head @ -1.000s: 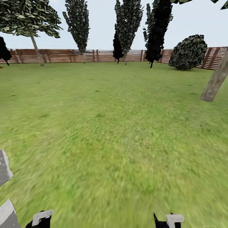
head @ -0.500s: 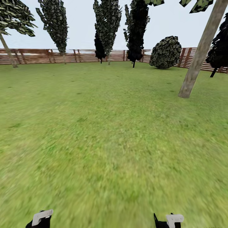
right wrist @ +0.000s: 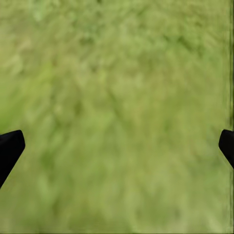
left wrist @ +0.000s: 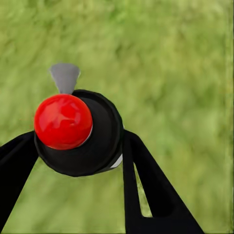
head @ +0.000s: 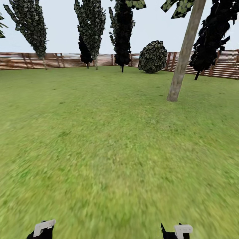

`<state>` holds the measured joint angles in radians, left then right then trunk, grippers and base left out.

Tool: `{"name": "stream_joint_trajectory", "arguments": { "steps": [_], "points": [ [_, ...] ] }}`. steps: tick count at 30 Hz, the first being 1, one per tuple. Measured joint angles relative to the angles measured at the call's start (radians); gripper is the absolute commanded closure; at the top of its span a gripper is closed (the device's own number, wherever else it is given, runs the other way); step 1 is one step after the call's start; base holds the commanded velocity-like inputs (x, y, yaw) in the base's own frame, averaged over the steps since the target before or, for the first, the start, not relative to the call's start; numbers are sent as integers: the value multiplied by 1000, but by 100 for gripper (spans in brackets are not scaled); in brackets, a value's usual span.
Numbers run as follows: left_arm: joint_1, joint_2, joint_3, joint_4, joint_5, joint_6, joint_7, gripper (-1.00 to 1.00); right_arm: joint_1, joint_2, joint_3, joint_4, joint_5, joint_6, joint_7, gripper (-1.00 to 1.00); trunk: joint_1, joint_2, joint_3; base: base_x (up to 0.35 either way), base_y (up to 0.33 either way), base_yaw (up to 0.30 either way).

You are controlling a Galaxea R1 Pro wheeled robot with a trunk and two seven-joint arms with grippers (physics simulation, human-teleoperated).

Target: In the garden, pick up the pesticide atomizer on the floor and spray pesticide onto both trees until each tree trunk is fully covered.

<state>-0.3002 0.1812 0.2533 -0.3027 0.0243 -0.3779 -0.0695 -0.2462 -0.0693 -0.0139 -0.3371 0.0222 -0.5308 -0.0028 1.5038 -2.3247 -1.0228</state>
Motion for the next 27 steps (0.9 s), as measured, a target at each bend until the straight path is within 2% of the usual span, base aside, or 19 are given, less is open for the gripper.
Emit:
{"name": "stream_joint_trajectory", "arguments": {
  "steps": [27],
  "points": [
    [0,0,-1,0,-1,0,0,100,0,0,0,0,0,0,0,-100,0,0,0,300,-112,-300]
  ]
}}
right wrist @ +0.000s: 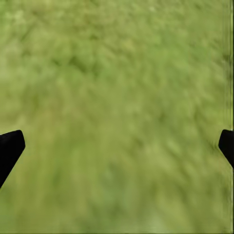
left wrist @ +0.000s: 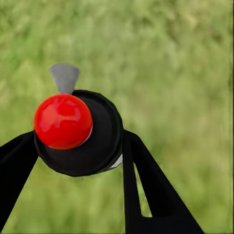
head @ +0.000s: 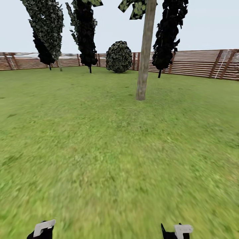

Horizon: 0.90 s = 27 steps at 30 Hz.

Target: In the garden, pick up the pesticide atomizer on the floor and spray pesticide onto both trees until each tree trunk is fully covered.

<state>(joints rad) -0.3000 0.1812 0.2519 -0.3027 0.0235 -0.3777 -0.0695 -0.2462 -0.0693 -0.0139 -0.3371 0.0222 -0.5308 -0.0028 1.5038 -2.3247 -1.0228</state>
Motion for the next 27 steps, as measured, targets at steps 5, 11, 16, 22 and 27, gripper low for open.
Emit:
{"name": "stream_joint_trajectory", "arguments": {
  "steps": [5,11,16,22,27],
  "points": [
    [0,0,0,0,0,0,0,100,0,0,0,0,0,0,0,-100,0,0,0,305,-101,-300],
    [0,1,0,0,1,-1,0,100,0,0,0,0,0,0,0,-100,0,0,0,305,-101,-300],
    [0,1,0,0,1,-2,0,100,0,0,0,0,0,0,0,-100,0,0,0,305,-101,-300],
    [0,2,0,-1,1,-2,0,100,0,0,0,0,0,0,0,-100,0,0,0,305,-107,-300],
    [0,5,1,-1,1,-2,0,100,0,0,0,0,0,0,0,-100,0,0,0,310,-54,-182]
  ]
}}
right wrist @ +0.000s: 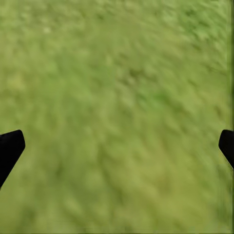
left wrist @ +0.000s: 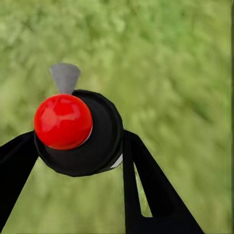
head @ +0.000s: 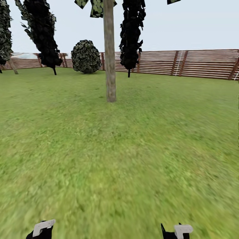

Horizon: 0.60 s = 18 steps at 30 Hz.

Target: In the garden, pick up the pesticide atomizer on the floor and spray pesticide onto both trees until each tree trunk is fully covered.

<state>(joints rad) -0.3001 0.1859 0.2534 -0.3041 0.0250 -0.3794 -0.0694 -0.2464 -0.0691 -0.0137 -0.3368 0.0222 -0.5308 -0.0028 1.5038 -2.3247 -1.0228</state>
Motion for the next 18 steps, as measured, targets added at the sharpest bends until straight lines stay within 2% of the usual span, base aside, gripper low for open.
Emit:
{"name": "stream_joint_trajectory", "arguments": {
  "steps": [18],
  "points": [
    [0,3,0,1,0,1,2,100,0,0,1,0,1,0,0,-100,0,0,0,334,-2,-8]
  ]
}}
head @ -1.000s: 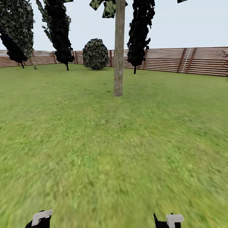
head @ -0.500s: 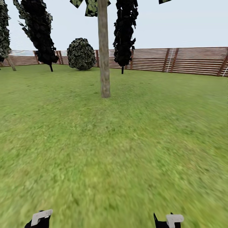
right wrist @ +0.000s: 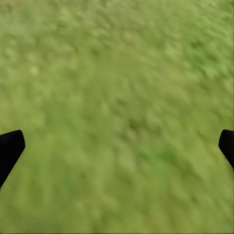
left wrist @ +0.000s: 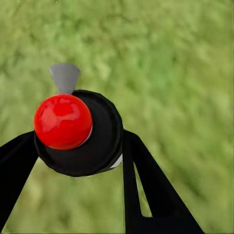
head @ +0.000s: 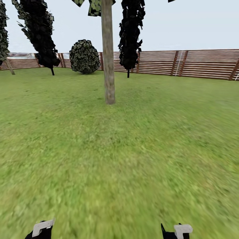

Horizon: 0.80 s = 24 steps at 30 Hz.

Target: In the garden, pick up the pesticide atomizer on the floor and spray pesticide onto both trees until each tree trunk is fully covered.

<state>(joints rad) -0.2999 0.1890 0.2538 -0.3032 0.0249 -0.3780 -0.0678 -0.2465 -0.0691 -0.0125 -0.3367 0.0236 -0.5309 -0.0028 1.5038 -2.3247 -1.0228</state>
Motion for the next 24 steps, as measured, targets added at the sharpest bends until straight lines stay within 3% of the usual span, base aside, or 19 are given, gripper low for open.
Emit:
{"name": "stream_joint_trajectory", "arguments": {
  "steps": [24],
  "points": [
    [0,0,0,0,1,-1,0,100,0,-1,0,0,2,0,2,-100,0,0,0,336,0,19]
  ]
}}
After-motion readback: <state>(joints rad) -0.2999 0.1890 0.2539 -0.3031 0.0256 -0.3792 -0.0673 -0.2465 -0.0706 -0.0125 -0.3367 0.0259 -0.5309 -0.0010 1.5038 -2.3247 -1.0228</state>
